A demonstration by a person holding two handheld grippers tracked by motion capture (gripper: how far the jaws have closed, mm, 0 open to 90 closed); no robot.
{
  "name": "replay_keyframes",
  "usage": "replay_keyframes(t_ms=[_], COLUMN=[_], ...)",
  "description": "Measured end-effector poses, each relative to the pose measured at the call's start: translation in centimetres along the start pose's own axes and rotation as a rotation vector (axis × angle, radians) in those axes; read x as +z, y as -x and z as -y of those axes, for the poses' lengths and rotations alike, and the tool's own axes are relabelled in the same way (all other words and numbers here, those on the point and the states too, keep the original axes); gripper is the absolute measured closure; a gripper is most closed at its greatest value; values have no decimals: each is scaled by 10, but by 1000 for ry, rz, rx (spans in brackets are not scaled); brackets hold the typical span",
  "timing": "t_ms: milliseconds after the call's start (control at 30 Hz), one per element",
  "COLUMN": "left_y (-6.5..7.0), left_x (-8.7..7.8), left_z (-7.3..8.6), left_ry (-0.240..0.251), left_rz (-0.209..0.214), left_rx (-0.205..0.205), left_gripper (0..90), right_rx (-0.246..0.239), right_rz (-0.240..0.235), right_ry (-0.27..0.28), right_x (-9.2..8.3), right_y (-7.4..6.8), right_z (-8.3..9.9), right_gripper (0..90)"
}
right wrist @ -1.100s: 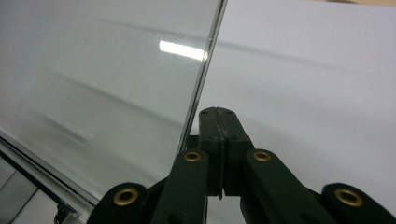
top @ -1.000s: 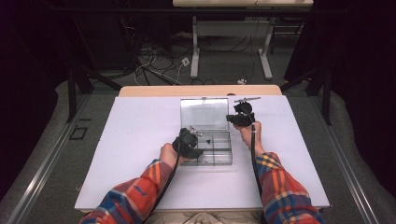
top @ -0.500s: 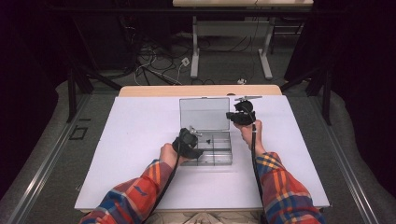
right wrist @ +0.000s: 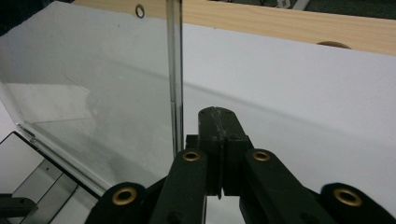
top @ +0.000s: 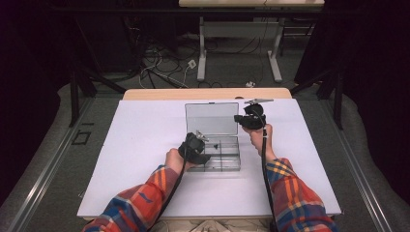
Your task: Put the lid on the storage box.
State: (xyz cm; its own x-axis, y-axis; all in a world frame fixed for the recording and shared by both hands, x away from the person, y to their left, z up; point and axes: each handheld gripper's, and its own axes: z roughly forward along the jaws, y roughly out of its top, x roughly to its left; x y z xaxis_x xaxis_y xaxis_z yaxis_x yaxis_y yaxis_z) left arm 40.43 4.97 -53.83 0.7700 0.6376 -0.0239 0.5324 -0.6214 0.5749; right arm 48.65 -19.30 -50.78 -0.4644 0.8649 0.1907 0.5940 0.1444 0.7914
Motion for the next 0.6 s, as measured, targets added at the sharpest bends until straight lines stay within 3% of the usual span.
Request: replay_keyframes(t_ms=[467, 600], left_y=[-1, -6], left_x=[0, -4], left_z=[0, -1], left_ry=[7, 18], left_rz=[5, 31], left_rx=[3, -1], left_gripper=[550, 525], right_rx=[-14, -16], right_rz=[-31, -31], right_ry=[20, 22], right_x=[-9, -9], right_y=[-4, -4], right_z=[-2, -2], right_gripper=[900, 900])
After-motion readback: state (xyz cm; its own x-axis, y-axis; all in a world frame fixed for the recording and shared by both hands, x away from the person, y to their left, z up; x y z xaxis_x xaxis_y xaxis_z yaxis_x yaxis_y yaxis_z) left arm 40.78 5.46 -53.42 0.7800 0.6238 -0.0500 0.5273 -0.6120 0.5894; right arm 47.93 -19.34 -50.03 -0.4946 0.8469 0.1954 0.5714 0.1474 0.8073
